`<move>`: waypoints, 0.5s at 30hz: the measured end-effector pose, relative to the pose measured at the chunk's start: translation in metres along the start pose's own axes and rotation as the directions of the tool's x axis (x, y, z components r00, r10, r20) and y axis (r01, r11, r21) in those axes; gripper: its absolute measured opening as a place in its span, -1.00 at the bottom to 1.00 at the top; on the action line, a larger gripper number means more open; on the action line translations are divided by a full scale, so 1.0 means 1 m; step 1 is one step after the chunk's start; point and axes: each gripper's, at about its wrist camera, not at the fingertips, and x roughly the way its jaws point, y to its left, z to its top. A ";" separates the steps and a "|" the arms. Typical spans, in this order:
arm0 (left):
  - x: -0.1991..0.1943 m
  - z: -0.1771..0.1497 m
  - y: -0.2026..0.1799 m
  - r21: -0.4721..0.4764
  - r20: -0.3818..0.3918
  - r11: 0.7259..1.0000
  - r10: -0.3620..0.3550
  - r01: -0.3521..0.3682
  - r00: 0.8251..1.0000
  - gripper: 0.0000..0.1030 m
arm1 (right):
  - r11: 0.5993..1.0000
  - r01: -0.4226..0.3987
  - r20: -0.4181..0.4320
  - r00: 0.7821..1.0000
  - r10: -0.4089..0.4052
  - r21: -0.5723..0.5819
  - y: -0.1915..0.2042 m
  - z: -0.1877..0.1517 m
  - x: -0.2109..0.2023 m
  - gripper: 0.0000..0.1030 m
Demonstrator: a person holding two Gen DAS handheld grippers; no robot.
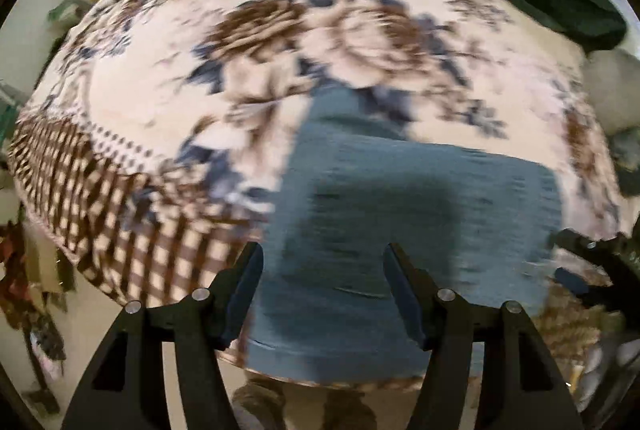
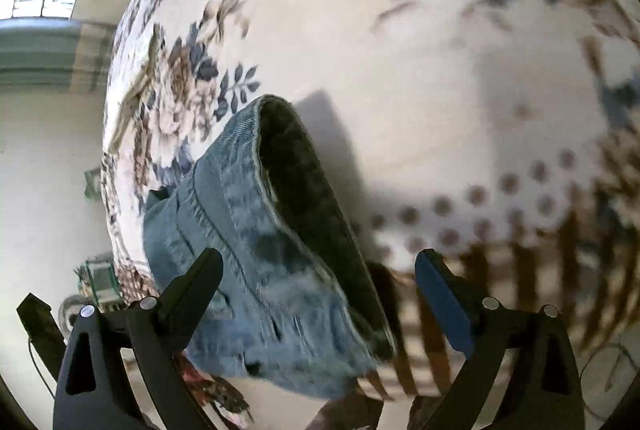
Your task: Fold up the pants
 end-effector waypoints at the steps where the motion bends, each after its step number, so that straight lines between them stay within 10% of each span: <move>1: 0.005 0.001 0.006 -0.010 -0.005 1.000 0.008 -0.008 1.000 0.16 | 1.000 0.000 -0.010 1.000 0.000 0.000 0.000 0.003 0.008 0.91; 3: 0.010 0.000 0.022 -0.049 -0.010 0.999 0.016 -0.016 1.000 0.16 | 0.998 -0.048 -0.048 0.998 0.049 0.028 -0.001 0.004 0.023 0.67; 4: 0.013 0.001 0.029 -0.072 -0.016 0.997 0.012 -0.013 1.000 0.16 | 0.995 -0.092 -0.043 0.995 0.094 0.039 0.000 0.003 0.026 0.06; 7: 0.016 0.005 0.044 -0.108 -0.014 0.994 0.016 -0.017 1.000 0.16 | 1.000 -0.022 0.014 1.000 0.022 0.000 0.015 -0.010 0.012 -0.51; 15: 0.016 0.038 0.057 -0.181 0.003 0.981 -0.071 0.070 0.998 0.16 | 0.999 0.043 0.162 0.986 -0.048 0.034 0.018 -0.049 -0.075 -0.80</move>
